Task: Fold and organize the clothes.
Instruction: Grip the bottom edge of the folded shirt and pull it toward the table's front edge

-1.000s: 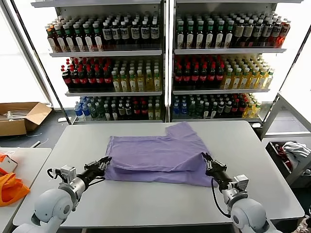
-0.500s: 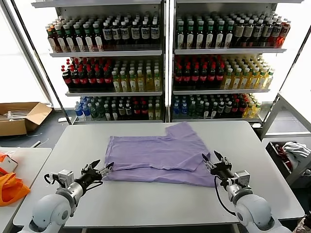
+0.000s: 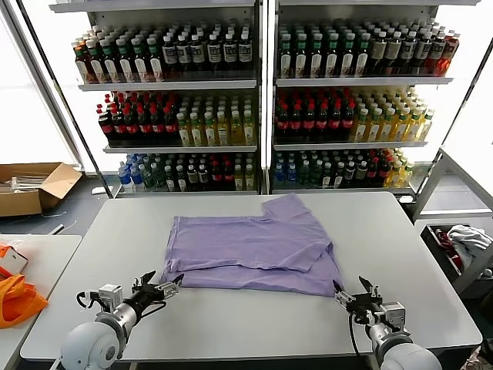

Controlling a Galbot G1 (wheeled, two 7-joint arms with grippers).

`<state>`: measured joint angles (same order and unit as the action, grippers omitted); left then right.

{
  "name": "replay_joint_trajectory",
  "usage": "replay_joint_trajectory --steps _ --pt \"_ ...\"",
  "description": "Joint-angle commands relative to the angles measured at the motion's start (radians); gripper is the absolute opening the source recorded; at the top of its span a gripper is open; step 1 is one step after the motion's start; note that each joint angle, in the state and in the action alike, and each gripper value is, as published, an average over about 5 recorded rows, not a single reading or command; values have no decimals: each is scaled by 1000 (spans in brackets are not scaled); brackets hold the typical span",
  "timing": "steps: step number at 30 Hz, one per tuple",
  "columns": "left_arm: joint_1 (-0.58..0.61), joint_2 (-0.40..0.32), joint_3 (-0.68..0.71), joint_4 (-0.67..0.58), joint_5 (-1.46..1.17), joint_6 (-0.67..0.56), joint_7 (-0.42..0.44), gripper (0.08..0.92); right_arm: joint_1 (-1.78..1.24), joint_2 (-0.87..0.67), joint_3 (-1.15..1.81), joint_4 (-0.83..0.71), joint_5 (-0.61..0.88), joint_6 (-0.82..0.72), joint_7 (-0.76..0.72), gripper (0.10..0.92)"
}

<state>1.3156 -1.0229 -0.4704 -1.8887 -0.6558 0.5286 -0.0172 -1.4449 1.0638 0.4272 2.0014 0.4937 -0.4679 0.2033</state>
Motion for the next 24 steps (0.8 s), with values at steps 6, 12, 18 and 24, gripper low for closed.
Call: replay_joint_trajectory --steps 6,12,18,24 --pt "-5 -29 11 43 -30 -4 3 676 -7 36 -38 -16 25 -30 11 324" --pt "4 -24 12 50 -34 -10 18 503 -11 31 -34 -3 44 -15 -5 152" --pt "30 -17 5 23 -35 -15 21 329 -35 25 -19 26 43 4 -26 107" --pt "85 -26 -32 -20 -18 -26 20 158 -79 2 7 80 42 14 -51 107"
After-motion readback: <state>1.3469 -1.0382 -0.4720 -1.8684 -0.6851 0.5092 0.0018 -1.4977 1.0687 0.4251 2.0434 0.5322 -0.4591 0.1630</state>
